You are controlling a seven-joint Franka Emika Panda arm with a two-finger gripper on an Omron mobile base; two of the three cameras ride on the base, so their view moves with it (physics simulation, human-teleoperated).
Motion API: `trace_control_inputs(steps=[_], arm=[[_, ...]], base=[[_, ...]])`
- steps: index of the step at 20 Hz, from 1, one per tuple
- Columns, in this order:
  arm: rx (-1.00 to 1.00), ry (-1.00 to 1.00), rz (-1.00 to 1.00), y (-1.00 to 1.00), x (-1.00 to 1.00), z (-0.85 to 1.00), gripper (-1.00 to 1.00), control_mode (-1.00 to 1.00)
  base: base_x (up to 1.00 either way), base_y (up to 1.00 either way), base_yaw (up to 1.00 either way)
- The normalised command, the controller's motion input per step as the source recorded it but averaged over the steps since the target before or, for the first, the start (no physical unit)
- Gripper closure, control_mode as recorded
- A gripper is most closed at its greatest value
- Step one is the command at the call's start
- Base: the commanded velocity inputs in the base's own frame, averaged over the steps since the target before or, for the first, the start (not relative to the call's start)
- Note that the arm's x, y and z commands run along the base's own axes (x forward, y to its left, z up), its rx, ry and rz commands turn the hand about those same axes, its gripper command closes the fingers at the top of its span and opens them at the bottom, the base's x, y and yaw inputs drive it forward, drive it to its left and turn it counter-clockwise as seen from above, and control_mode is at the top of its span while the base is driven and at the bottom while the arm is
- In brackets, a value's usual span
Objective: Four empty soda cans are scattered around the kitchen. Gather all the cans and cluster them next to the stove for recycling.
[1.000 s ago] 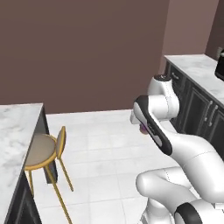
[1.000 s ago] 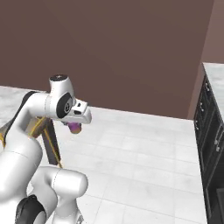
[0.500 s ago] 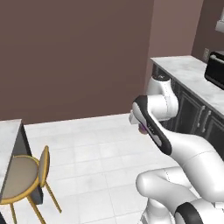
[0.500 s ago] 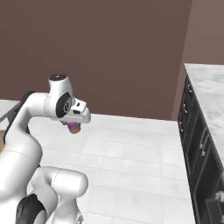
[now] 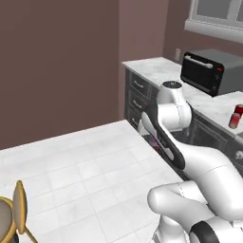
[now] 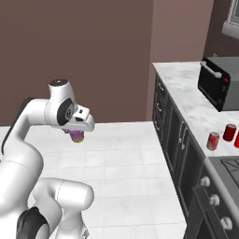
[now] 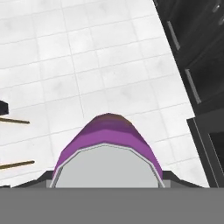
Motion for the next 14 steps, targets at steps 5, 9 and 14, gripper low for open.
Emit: trace_control_inputs(steps=[5,9,14], arm=[[0.00,0.00,0.00,0.00,0.00,0.00,1.00,1.00],[0.00,0.00,0.00,0.00,0.00,0.00,1.00,1.00],[0.00,0.00,0.00,0.00,0.00,0.00,1.00,1.00]], base=[[0.13,-0.10,-0.40],[0.51,-0.03,-0.27],[0.81,0.07,-0.18]])
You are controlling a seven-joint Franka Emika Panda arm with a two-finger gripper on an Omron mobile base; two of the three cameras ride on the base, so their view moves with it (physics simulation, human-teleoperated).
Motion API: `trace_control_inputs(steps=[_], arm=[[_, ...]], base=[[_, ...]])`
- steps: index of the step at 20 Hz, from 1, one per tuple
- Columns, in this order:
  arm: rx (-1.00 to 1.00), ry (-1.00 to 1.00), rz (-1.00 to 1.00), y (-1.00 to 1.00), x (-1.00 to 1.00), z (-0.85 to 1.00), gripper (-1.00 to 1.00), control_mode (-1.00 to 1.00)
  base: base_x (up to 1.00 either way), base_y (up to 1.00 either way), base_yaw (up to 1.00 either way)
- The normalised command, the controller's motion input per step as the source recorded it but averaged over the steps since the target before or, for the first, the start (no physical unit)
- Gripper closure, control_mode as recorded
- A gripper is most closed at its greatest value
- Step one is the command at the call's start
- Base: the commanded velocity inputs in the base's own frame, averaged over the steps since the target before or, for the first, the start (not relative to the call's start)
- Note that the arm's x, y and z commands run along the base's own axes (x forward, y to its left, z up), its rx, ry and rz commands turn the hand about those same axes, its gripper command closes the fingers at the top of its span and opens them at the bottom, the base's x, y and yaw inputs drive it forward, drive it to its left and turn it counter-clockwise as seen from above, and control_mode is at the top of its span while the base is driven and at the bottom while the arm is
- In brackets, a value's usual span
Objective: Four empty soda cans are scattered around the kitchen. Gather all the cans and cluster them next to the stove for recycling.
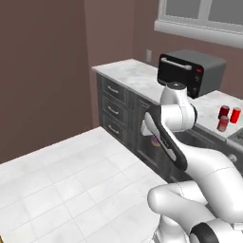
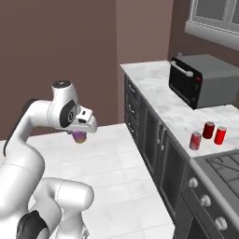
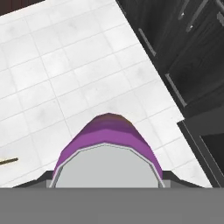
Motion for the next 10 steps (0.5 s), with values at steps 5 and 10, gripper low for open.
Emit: trace_control_inputs(steps=[5,10], arm=[[0.00,0.00,0.00,0.00,0.00,0.00,1.00,1.00],[0.00,0.00,0.00,0.00,0.00,0.00,1.00,1.00]], base=[[0.80,0.12,-0.19],[0.48,-0.01,-0.29]])
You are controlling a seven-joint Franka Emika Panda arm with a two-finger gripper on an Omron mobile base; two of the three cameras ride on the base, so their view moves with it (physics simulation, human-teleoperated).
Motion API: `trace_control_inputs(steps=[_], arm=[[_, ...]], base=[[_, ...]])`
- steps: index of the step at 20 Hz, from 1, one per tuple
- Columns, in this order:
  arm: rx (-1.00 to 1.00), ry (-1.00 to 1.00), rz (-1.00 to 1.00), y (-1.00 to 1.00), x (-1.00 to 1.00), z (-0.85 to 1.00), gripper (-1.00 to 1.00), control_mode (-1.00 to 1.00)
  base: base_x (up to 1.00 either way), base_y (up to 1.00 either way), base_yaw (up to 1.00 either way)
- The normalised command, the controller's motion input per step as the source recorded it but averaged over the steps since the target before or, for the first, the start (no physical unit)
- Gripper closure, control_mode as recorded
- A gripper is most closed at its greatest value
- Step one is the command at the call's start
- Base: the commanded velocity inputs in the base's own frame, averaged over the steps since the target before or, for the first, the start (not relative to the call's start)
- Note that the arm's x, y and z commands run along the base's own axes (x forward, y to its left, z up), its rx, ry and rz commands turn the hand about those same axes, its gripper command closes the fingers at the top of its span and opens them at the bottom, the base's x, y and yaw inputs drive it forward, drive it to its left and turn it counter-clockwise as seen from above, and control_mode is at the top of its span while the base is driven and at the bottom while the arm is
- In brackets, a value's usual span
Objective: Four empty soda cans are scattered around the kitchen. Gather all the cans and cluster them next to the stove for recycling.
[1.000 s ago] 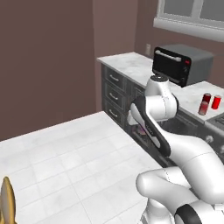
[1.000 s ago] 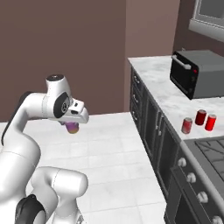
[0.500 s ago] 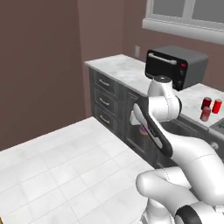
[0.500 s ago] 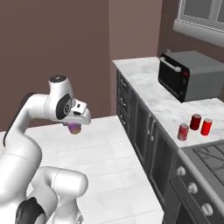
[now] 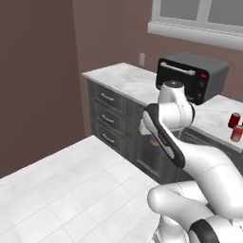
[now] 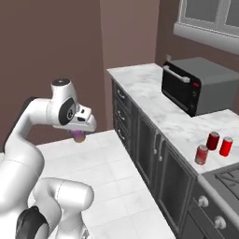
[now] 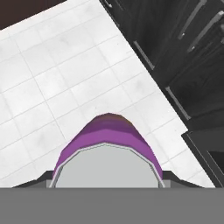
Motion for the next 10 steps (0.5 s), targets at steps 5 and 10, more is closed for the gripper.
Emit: trace_control_inputs(steps=[5,10], arm=[[0.00,0.00,0.00,0.00,0.00,0.00,1.00,1.00],[0.00,0.00,0.00,0.00,0.00,0.00,1.00,1.00]], base=[[0.26,-0.12,-0.34],[0.24,-0.14,-0.35]])
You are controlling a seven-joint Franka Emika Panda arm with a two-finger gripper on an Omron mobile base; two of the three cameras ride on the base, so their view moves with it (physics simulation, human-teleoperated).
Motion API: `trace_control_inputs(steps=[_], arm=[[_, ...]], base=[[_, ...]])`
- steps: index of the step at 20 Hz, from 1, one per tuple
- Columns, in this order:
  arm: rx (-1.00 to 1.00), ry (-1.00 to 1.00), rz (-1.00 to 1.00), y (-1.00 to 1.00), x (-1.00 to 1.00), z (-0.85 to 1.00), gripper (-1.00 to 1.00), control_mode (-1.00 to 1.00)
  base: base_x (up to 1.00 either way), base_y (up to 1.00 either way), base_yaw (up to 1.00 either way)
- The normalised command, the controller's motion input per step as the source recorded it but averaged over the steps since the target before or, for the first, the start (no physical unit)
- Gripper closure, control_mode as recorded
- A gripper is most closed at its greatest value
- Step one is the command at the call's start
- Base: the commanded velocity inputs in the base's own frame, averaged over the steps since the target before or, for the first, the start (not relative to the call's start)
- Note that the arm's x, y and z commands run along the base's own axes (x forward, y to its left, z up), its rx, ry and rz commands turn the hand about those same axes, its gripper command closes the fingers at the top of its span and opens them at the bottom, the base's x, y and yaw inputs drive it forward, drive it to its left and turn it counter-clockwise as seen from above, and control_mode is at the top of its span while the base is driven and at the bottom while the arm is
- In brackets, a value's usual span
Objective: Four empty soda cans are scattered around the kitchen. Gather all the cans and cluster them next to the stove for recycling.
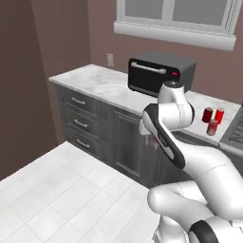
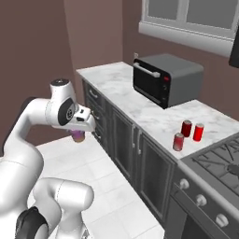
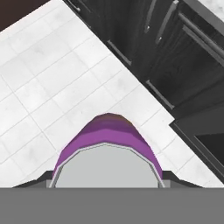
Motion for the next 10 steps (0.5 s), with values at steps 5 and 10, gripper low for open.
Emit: trace_control_inputs(steps=[5,10], arm=[[0.00,0.00,0.00,0.00,0.00,0.00,1.00,1.00],[0.00,0.00,0.00,0.00,0.00,0.00,1.00,1.00]], base=[[0.23,-0.08,-0.36],[0.26,-0.02,-0.35]])
